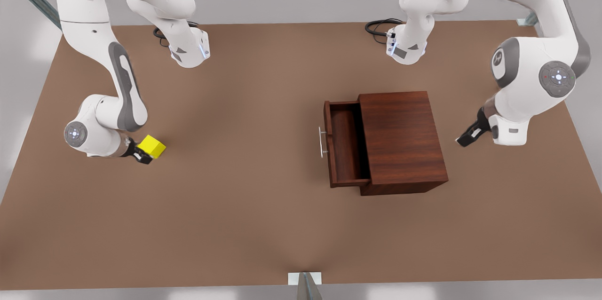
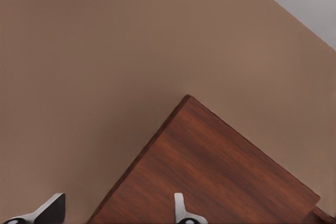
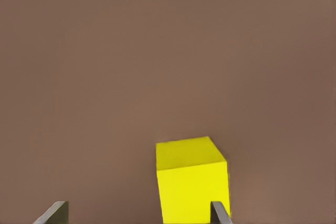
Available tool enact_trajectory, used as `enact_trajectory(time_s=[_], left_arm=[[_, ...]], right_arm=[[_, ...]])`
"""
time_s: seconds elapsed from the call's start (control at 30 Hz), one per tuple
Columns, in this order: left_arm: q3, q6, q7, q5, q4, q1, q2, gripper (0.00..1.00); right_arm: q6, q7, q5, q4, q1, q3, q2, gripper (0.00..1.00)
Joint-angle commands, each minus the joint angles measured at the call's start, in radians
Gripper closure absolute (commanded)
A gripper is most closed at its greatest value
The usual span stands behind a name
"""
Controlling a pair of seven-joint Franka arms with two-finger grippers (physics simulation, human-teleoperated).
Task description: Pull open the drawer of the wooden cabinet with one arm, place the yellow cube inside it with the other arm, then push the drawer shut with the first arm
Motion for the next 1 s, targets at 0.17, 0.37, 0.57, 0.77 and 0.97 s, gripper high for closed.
enact_trajectory(time_s=[0.17, 0.37, 0.57, 0.77, 0.97], left_arm=[[0.004, 0.027, 0.631, -0.050, 0.017, 0.070, 0.012, 0.00], [0.003, 0.026, 0.629, -0.049, 0.015, 0.067, 0.013, 0.00], [0.003, 0.026, 0.629, -0.049, 0.014, 0.065, 0.013, 0.00], [0.003, 0.024, 0.629, -0.049, 0.012, 0.065, 0.013, 0.00], [-0.006, 0.015, 0.618, -0.035, 0.014, 0.050, 0.018, 0.00]], right_arm=[[0.173, -0.168, 0.004, -0.115, -0.060, 0.001, -0.039, 0.00], [0.252, -0.168, -0.036, -0.155, -0.051, 0.013, -0.016, 0.00], [0.274, -0.168, -0.095, -0.164, -0.052, 0.013, 0.017, 0.00], [0.325, -0.181, -0.095, -0.169, -0.052, 0.013, 0.075, 0.00], [0.326, -0.183, -0.094, -0.193, -0.054, 0.013, 0.083, 0.00]])
